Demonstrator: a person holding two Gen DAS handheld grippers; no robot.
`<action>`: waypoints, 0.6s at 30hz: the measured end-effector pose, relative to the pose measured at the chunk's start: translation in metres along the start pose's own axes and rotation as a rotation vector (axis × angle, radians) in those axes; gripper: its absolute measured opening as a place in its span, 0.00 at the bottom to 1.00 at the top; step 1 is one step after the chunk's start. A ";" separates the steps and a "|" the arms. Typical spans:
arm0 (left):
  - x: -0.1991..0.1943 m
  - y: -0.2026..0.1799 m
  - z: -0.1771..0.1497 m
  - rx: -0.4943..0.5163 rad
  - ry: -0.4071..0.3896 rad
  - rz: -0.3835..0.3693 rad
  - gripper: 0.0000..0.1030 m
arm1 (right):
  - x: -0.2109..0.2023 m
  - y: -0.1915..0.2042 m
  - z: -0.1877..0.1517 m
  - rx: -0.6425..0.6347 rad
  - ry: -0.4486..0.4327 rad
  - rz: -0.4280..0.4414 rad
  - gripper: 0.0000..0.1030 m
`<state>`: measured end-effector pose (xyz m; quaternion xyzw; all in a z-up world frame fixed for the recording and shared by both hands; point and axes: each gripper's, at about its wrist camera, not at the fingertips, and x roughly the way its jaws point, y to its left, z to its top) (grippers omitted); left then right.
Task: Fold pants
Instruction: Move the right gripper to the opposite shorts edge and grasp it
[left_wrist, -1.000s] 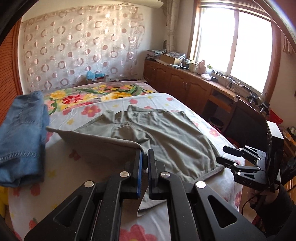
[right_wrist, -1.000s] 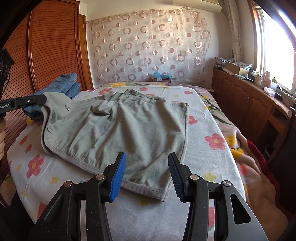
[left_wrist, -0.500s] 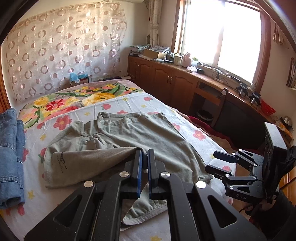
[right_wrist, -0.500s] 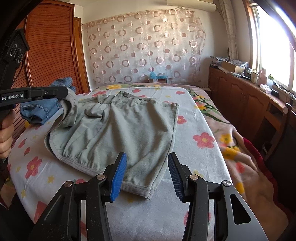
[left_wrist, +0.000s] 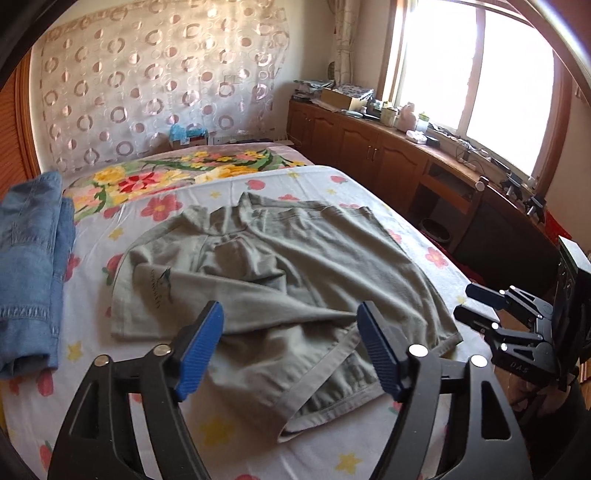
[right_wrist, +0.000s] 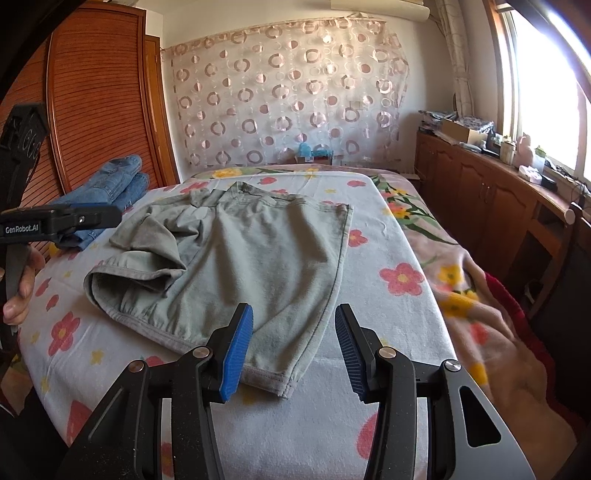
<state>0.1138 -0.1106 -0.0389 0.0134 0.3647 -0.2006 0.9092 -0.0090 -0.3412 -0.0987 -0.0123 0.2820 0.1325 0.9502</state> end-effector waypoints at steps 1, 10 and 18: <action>0.001 0.003 -0.003 -0.003 0.005 0.008 0.75 | 0.001 0.001 0.001 -0.001 0.000 0.000 0.47; 0.009 0.040 -0.039 -0.038 0.074 0.106 0.76 | 0.009 0.021 0.009 -0.034 0.001 0.055 0.43; 0.019 0.048 -0.054 -0.055 0.125 0.119 0.76 | 0.025 0.044 0.022 -0.087 0.004 0.106 0.42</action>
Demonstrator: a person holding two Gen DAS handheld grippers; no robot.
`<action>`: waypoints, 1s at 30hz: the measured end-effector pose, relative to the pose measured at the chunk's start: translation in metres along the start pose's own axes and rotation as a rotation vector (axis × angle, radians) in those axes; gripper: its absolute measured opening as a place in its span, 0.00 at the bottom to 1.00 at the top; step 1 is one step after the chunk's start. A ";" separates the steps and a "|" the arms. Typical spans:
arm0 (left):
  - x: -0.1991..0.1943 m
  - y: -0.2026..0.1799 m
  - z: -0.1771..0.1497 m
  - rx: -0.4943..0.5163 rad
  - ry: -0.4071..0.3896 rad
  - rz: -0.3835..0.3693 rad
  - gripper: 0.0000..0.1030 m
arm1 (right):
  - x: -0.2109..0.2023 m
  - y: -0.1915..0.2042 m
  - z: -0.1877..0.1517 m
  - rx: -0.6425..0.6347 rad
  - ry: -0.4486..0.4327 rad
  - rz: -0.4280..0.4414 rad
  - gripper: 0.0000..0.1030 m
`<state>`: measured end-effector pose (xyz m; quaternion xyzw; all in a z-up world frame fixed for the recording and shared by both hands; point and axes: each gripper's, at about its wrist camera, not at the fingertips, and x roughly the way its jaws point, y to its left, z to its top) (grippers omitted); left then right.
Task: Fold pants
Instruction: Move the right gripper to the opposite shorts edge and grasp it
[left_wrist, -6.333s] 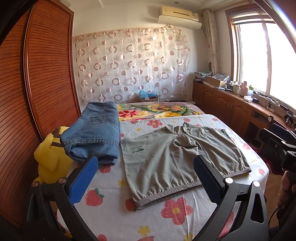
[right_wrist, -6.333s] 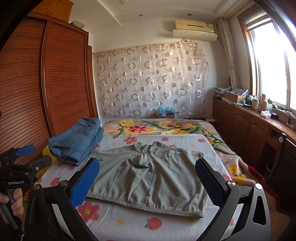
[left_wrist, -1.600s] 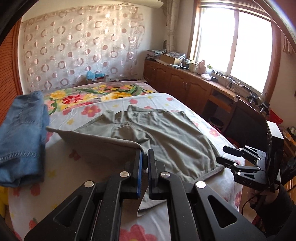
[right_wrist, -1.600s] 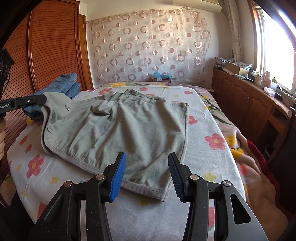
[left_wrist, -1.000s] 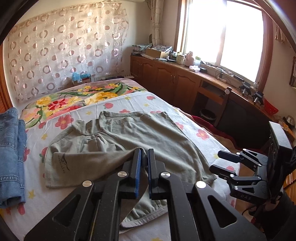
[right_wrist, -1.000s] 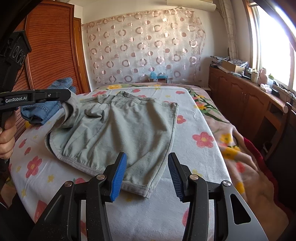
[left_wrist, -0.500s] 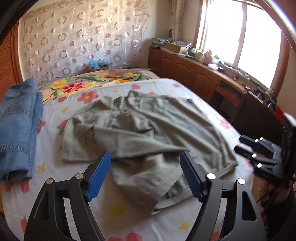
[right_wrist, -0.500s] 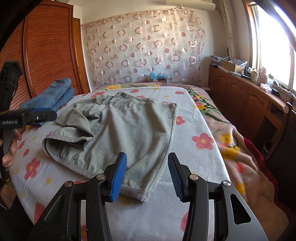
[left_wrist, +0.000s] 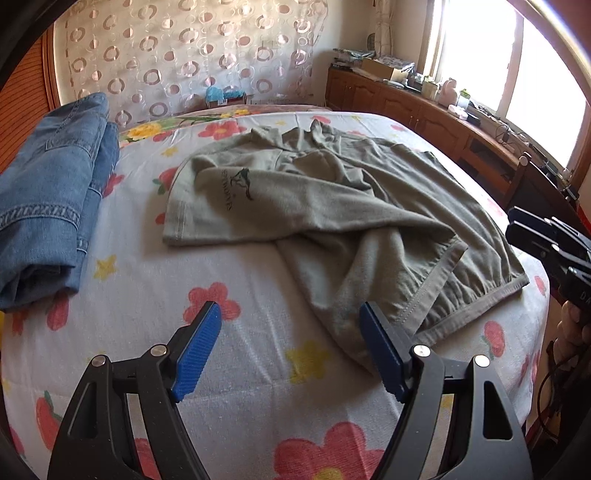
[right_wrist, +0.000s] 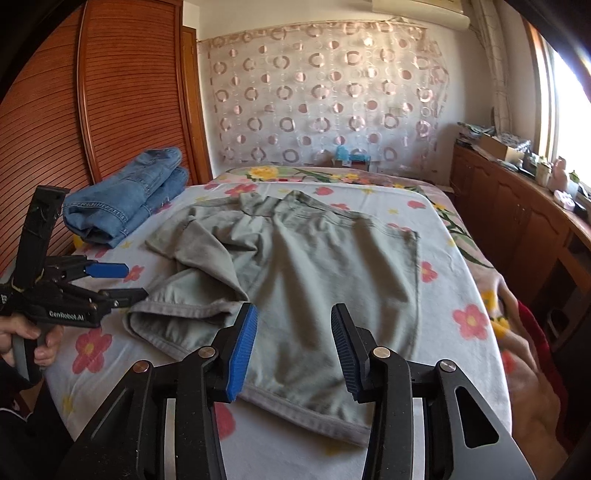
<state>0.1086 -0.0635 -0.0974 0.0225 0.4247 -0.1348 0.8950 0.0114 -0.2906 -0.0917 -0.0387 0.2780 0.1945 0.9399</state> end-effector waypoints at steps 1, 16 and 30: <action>0.001 0.001 -0.001 -0.004 0.006 0.000 0.76 | 0.003 0.000 0.001 -0.004 0.003 0.008 0.41; 0.002 -0.002 -0.005 0.030 -0.008 0.023 0.80 | 0.044 -0.005 0.019 -0.010 0.119 0.124 0.32; 0.000 0.002 -0.005 0.012 -0.015 0.016 0.80 | 0.070 0.003 0.033 -0.031 0.194 0.160 0.14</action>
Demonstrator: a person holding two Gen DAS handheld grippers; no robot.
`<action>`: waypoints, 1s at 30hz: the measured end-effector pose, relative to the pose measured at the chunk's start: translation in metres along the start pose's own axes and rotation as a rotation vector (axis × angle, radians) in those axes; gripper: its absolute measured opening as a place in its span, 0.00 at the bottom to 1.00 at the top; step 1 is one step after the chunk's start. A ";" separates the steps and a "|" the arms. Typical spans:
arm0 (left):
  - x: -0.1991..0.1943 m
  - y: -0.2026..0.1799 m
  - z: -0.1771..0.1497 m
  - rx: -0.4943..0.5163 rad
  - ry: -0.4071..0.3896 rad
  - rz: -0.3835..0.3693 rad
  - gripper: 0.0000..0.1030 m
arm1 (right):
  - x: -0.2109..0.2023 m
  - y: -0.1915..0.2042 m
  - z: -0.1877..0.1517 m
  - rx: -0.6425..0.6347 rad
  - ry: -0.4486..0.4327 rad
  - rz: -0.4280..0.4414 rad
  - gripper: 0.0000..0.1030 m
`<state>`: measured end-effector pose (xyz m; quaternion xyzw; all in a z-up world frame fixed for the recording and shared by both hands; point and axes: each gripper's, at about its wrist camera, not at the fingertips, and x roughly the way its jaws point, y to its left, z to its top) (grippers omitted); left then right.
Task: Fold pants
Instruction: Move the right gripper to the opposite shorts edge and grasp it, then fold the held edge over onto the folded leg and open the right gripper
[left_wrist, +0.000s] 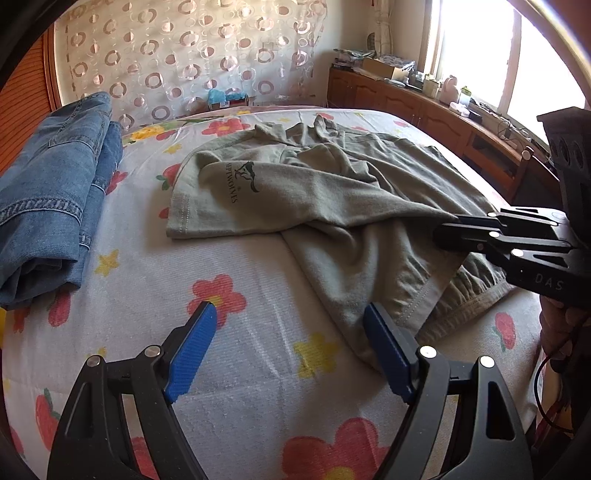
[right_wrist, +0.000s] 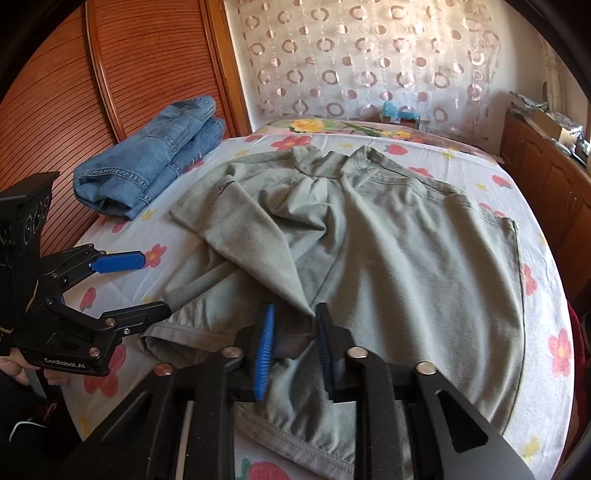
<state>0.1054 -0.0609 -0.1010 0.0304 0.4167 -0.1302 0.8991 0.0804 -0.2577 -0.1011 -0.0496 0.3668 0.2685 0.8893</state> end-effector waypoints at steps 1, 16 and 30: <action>-0.001 0.001 0.000 -0.006 -0.003 0.000 0.80 | -0.001 0.001 0.000 -0.003 -0.007 -0.004 0.09; -0.039 -0.005 0.013 -0.032 -0.128 -0.053 0.80 | -0.077 0.017 0.001 -0.046 -0.272 -0.051 0.04; -0.033 -0.032 0.025 0.008 -0.120 -0.092 0.80 | -0.119 0.011 -0.030 -0.010 -0.312 -0.141 0.04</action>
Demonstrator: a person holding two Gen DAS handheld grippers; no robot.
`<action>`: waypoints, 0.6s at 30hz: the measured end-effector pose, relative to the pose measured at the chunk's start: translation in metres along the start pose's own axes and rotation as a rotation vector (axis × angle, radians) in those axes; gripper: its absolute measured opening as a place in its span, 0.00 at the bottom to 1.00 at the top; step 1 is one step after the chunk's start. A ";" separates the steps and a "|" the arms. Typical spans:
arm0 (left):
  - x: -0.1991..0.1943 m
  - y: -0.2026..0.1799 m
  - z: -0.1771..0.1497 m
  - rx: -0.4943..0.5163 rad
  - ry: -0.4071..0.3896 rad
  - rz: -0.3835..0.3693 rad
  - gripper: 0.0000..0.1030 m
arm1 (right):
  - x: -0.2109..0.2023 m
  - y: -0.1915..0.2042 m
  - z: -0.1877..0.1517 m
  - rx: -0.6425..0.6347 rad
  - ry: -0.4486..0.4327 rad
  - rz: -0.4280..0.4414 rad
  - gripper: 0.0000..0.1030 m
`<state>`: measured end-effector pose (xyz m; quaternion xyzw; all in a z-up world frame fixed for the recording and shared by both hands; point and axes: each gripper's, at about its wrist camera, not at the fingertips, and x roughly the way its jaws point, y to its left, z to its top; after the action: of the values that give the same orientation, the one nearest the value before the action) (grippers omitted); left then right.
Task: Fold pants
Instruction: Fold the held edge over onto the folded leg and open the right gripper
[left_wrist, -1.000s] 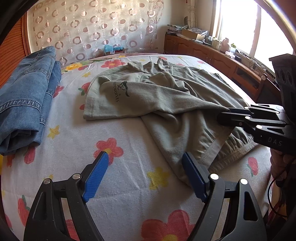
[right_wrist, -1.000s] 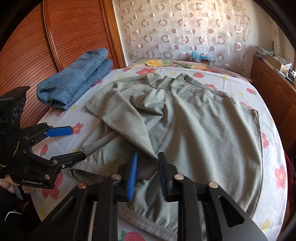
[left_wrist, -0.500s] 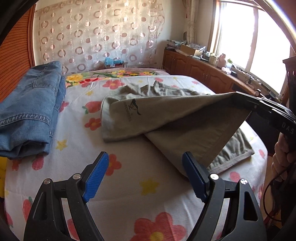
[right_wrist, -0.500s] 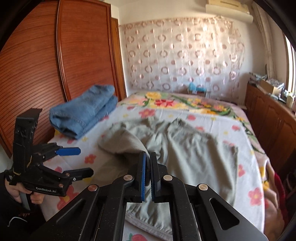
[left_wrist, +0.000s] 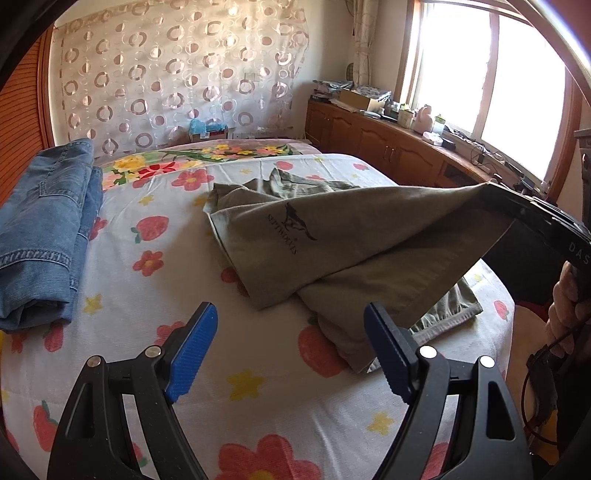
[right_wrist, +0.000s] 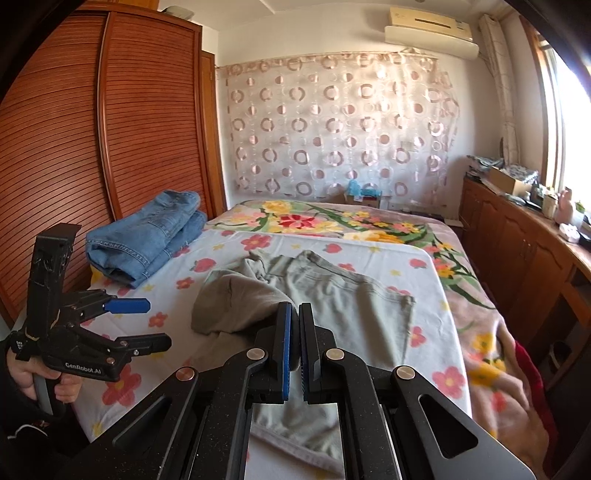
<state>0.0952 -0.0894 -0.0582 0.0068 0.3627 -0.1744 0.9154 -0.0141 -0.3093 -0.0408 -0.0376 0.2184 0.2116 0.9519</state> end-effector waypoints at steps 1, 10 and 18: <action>0.001 -0.001 0.000 0.004 0.003 -0.001 0.80 | -0.003 0.000 -0.002 0.006 -0.002 -0.005 0.04; 0.007 -0.011 -0.005 0.023 0.025 -0.008 0.80 | -0.017 0.004 -0.016 0.052 0.020 -0.049 0.04; 0.014 -0.022 -0.005 0.049 0.043 -0.005 0.80 | -0.014 -0.001 -0.036 0.101 0.108 -0.086 0.04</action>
<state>0.0938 -0.1135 -0.0686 0.0322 0.3779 -0.1856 0.9065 -0.0399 -0.3213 -0.0674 -0.0103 0.2778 0.1571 0.9477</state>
